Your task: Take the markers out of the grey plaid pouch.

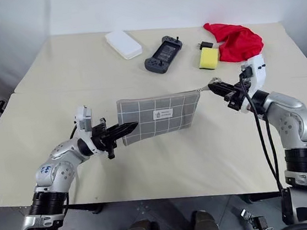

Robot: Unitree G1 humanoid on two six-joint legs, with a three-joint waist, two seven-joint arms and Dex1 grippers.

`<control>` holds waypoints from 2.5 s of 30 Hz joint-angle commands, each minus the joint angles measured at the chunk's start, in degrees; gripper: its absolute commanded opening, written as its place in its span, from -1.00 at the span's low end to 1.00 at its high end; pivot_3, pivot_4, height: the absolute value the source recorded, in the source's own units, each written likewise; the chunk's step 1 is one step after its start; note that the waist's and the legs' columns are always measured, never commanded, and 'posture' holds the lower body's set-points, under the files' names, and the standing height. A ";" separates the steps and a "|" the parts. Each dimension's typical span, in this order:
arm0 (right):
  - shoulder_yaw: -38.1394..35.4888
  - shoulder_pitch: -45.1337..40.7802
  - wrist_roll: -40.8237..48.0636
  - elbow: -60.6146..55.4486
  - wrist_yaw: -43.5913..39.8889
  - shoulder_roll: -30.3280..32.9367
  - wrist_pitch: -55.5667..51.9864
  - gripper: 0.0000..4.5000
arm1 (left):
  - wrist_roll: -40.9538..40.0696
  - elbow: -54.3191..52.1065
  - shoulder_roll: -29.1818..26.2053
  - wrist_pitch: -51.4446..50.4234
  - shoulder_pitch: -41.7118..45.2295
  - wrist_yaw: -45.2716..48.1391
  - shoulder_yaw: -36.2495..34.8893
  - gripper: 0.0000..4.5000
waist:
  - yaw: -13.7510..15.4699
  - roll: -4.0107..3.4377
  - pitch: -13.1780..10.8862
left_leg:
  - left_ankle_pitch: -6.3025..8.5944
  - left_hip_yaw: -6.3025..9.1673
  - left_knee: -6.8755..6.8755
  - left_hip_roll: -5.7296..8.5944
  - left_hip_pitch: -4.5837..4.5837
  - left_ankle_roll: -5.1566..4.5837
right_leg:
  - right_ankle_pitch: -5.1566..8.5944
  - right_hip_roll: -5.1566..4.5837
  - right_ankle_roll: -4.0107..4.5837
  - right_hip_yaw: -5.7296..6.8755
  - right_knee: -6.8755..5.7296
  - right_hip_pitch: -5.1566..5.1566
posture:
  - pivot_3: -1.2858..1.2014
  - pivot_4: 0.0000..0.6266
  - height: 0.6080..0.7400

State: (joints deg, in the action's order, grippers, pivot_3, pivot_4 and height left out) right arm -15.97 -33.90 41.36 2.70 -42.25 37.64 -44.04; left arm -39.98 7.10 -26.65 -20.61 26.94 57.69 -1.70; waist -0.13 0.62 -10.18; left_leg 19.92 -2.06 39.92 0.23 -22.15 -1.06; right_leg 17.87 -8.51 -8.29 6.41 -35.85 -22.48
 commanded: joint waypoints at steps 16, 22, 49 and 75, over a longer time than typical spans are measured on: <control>-9.91 14.70 1.04 4.15 -16.47 17.12 1.90 0.27 | 20.99 11.68 3.28 29.36 6.68 5.22 4.92 -1.00 | 1.63 -0.12 0.02 | 0.02 -0.12 0.05 0.24 -0.01 -0.06 | -0.09 -0.01 -0.05 0.02 0.13 0.09 | 0.03 -0.52 1.00; -6.26 7.16 4.31 -3.93 -19.23 20.74 -1.39 0.27 | 23.20 14.87 6.56 40.07 7.02 4.93 4.78 -1.00 | 1.17 -0.29 0.01 | 0.00 -0.19 0.04 0.05 0.05 -0.04 | -0.24 0.12 0.13 0.02 0.21 0.05 | 0.03 -0.52 1.00; 18.56 -2.07 -9.25 -13.06 -15.45 15.04 -0.81 -0.99 | 23.42 12.83 9.47 39.43 4.43 3.36 5.88 -1.00 | 1.47 -0.25 -0.01 | -0.02 -0.06 0.14 0.08 -0.12 -0.16 | -0.38 -0.01 -0.02 0.06 0.32 0.06 | 0.03 -0.52 1.00; 37.65 -8.17 -32.75 -19.90 -17.39 10.24 10.49 -0.01 | 17.54 12.30 6.64 26.30 4.03 9.67 3.03 -1.00 | 1.35 -0.26 -0.01 | -0.03 -0.03 0.16 0.09 -0.08 -0.15 | -0.38 0.00 -0.02 0.00 0.30 0.05 | 0.03 -0.52 1.00</control>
State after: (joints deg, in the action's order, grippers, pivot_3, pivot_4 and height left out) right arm 20.77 -40.94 9.88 -15.68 -58.83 48.26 -34.86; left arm -22.39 19.27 -20.47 4.47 30.36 68.59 2.53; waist 1.23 0.37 -10.19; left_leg 19.89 -2.08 40.07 0.32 -22.23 -1.20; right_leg 17.50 -8.48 -8.31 6.41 -35.54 -22.44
